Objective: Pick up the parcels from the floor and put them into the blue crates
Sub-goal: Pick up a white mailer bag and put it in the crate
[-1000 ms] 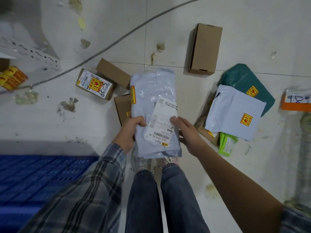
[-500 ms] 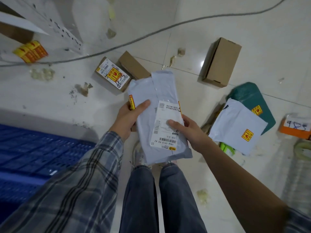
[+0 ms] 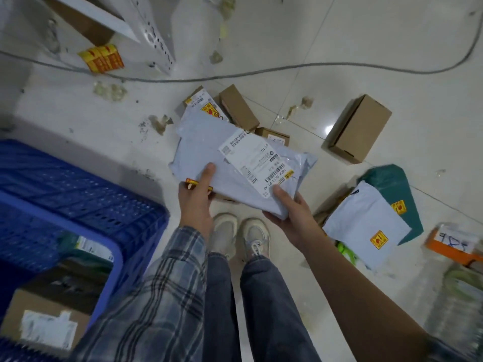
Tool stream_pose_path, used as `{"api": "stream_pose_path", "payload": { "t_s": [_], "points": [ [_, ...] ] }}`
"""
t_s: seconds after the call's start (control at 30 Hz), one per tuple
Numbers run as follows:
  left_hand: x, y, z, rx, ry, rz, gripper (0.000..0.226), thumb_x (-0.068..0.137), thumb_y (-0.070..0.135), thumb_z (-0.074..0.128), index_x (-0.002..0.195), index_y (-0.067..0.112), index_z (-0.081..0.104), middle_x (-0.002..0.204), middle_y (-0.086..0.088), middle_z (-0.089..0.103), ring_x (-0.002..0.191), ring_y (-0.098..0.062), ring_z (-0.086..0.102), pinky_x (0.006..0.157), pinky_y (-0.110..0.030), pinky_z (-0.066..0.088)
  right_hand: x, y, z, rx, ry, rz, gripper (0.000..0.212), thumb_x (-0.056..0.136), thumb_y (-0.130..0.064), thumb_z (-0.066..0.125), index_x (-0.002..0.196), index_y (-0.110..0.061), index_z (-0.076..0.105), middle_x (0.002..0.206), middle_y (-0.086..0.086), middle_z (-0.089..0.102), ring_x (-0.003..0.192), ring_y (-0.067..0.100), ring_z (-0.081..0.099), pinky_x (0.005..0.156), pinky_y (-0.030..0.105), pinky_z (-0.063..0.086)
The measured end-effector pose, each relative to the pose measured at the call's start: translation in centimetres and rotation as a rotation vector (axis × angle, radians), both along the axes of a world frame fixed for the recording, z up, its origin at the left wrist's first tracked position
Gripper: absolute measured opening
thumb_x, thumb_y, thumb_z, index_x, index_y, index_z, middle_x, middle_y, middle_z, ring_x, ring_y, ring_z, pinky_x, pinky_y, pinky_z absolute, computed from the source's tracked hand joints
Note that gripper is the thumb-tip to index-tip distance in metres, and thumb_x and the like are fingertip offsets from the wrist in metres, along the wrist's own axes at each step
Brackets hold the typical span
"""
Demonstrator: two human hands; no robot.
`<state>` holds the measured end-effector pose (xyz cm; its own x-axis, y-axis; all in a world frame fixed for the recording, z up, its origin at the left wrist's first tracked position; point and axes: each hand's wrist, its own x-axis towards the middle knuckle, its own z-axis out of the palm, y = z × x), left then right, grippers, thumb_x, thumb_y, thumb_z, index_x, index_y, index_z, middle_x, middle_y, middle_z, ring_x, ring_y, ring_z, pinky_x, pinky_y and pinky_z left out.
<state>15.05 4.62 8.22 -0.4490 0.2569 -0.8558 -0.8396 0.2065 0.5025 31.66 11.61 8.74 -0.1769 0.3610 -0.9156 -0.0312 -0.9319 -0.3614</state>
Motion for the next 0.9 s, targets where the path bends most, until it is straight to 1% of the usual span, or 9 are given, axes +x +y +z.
{"api": "stream_pose_path", "payload": {
  "t_s": [0.13, 0.23, 0.33, 0.47, 0.63, 0.7, 0.77, 0.83, 0.9],
  "points": [
    [-3.6, -2.7, 3.1, -0.421, 0.544, -0.342, 0.118, 0.066, 0.039, 0.083, 0.152, 0.022, 0.004, 0.157, -0.005, 0.017, 0.140, -0.023, 0.029, 0.112, -0.047, 0.033, 1.0, 1.8, 2.4, 0.094, -0.030, 0.296, 0.032, 0.085, -0.018, 0.065, 0.116, -0.021, 0.057, 0.104, -0.004, 0.069, 0.093, 0.014, 0.065, 0.063, 0.023, 0.057],
    [-6.0, -4.7, 6.5, -0.439, 0.832, -0.880, 0.098, 0.070, 0.045, 0.077, 0.149, 0.028, 0.022, 0.154, -0.003, 0.027, 0.142, -0.020, 0.024, 0.115, -0.040, 0.023, 1.7, 3.6, 4.8, 0.133, 0.069, 0.585, 0.052, 0.071, -0.030, 0.079, 0.117, -0.018, 0.059, 0.108, 0.001, 0.071, 0.096, 0.019, 0.068, 0.075, 0.030, 0.059],
    [-7.1, -6.2, 7.9, -0.188, 0.523, -1.163, 0.076, 0.067, 0.048, 0.078, 0.134, 0.033, 0.046, 0.130, 0.004, 0.054, 0.123, -0.015, 0.048, 0.104, -0.033, 0.040, 1.2, 4.9, 6.4, 0.120, 0.158, 0.770, 0.079, 0.042, -0.042, 0.091, 0.111, -0.014, 0.064, 0.111, 0.008, 0.071, 0.097, 0.023, 0.069, 0.078, 0.033, 0.059],
    [-7.1, -8.9, 8.0, -0.115, 0.294, -1.308, 0.069, 0.053, 0.062, 0.078, 0.112, 0.030, 0.061, 0.109, 0.012, 0.065, 0.100, -0.007, 0.061, 0.091, -0.030, 0.051, -1.7, 4.9, 7.1, 0.095, 0.135, 1.003, 0.094, 0.035, -0.045, 0.092, 0.119, -0.014, 0.061, 0.115, 0.009, 0.070, 0.105, 0.027, 0.067, 0.082, 0.036, 0.058],
    [-6.1, -14.6, 7.9, -0.092, 0.245, -0.901, 0.046, 0.069, 0.038, 0.081, 0.108, 0.024, 0.062, 0.103, 0.014, 0.067, 0.094, -0.004, 0.064, 0.083, -0.022, 0.052, -7.7, 1.5, 6.0, 0.177, 0.157, 0.970, 0.079, 0.059, -0.043, 0.084, 0.128, -0.018, 0.055, 0.116, 0.008, 0.067, 0.105, 0.030, 0.062, 0.081, 0.042, 0.052],
    [-6.0, -17.9, 8.2, -0.085, 0.244, -0.686, 0.034, 0.072, 0.028, 0.079, 0.100, 0.026, 0.060, 0.094, 0.016, 0.066, 0.078, 0.006, 0.064, 0.068, -0.013, 0.052, -10.1, -0.9, 5.4, 0.179, 0.263, 0.815, 0.059, 0.083, -0.048, 0.061, 0.133, -0.020, 0.051, 0.128, 0.015, 0.057, 0.113, 0.032, 0.053, 0.089, 0.048, 0.041],
    [-6.0, -21.4, 8.3, -0.099, 0.237, -0.432, 0.028, 0.076, 0.023, 0.076, 0.096, 0.030, 0.058, 0.092, 0.017, 0.065, 0.074, 0.007, 0.064, 0.065, -0.013, 0.051, -12.8, -3.9, 5.4, 0.141, 0.268, 0.730, 0.052, 0.094, -0.045, 0.041, 0.140, -0.020, 0.043, 0.113, 0.005, 0.065, 0.098, 0.023, 0.063, 0.080, 0.037, 0.049],
    [-6.1, -24.9, 8.1, -0.149, 0.217, -0.143, 0.029, 0.078, 0.023, 0.074, 0.103, 0.028, 0.060, 0.101, 0.010, 0.067, 0.085, -0.004, 0.066, 0.073, -0.024, 0.054, -15.5, -7.6, 6.0, 0.149, 0.238, 0.796, 0.055, 0.092, -0.046, 0.047, 0.141, -0.023, 0.038, 0.099, -0.002, 0.069, 0.087, 0.014, 0.068, 0.071, 0.027, 0.052],
    [-6.7, -28.0, 8.0, -0.183, 0.222, 0.095, 0.027, 0.083, 0.020, 0.068, 0.108, 0.025, 0.059, 0.101, 0.010, 0.067, 0.082, -0.001, 0.066, 0.069, -0.019, 0.055, -18.2, -12.0, 6.8, 0.212, 0.250, 1.016, 0.059, 0.077, -0.048, 0.066, 0.129, -0.029, 0.045, 0.104, 0.000, 0.070, 0.097, 0.016, 0.068, 0.077, 0.027, 0.055]
  ]
}}
